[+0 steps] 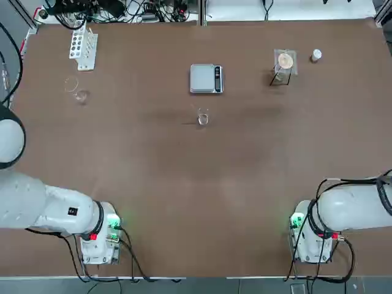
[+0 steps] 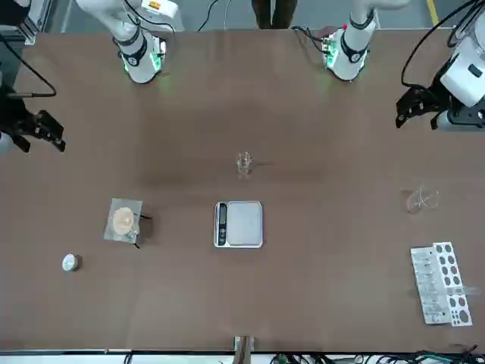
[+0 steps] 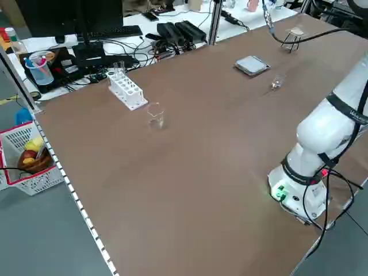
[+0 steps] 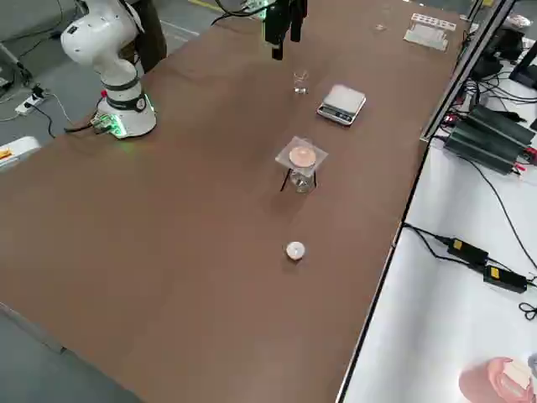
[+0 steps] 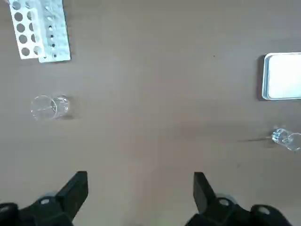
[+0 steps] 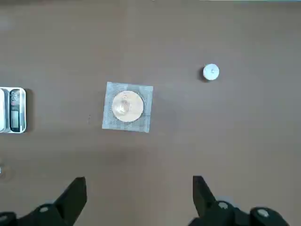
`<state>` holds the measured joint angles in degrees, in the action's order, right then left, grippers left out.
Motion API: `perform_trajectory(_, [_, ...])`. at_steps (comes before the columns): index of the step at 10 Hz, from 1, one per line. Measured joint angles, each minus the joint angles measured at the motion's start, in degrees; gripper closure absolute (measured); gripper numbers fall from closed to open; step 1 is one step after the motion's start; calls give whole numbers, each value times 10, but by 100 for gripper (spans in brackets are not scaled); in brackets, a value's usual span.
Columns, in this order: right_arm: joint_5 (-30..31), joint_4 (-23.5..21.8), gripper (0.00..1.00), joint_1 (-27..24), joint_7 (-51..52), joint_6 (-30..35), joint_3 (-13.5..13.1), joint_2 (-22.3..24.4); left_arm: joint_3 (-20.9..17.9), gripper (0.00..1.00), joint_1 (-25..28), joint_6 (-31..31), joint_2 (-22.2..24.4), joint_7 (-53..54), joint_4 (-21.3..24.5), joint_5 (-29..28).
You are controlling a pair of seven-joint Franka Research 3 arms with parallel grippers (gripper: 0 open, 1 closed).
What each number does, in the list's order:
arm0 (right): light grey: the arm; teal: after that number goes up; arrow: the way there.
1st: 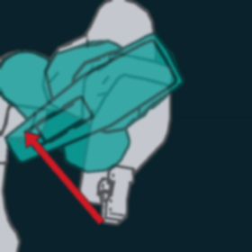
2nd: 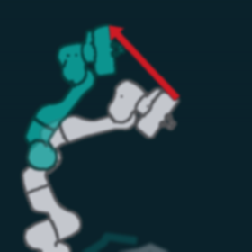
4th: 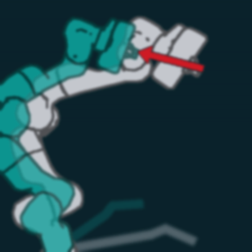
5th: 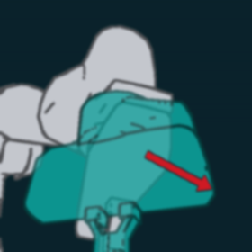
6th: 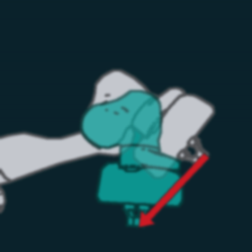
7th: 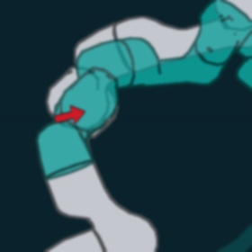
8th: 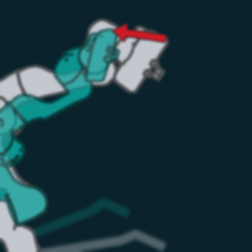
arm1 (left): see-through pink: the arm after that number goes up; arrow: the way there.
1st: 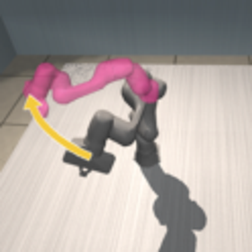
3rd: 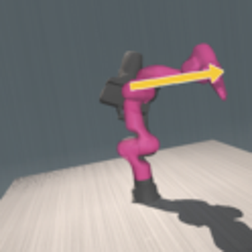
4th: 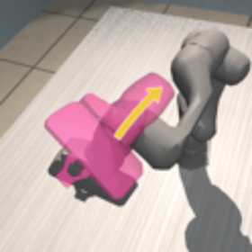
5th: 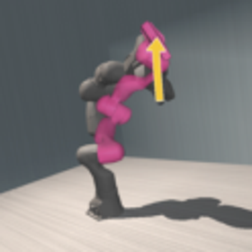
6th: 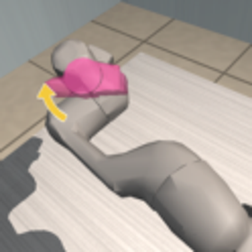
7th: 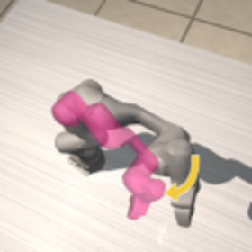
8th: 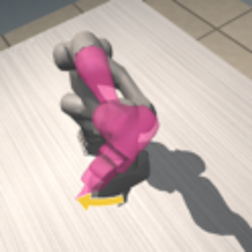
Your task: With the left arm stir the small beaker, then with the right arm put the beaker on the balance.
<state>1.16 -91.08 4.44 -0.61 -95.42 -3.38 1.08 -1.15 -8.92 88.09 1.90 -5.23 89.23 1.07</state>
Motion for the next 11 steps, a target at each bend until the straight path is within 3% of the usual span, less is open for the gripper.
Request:
perform_trajectory(5, [0, 0, 0, 0, 0, 0, 0, 0, 2, 1, -1, 0, -7, 0, 2, 0])
perform_trajectory(8, [0, 0, 0, 1, 1, 0, 1, 0, 14, 1, -10, 10, -41, -18, 4, 43])
perform_trajectory(11, [0, 1, 0, 14, 1, 0, 3, 0, 84, 1, -18, 77, -92, -98, 24, 58])
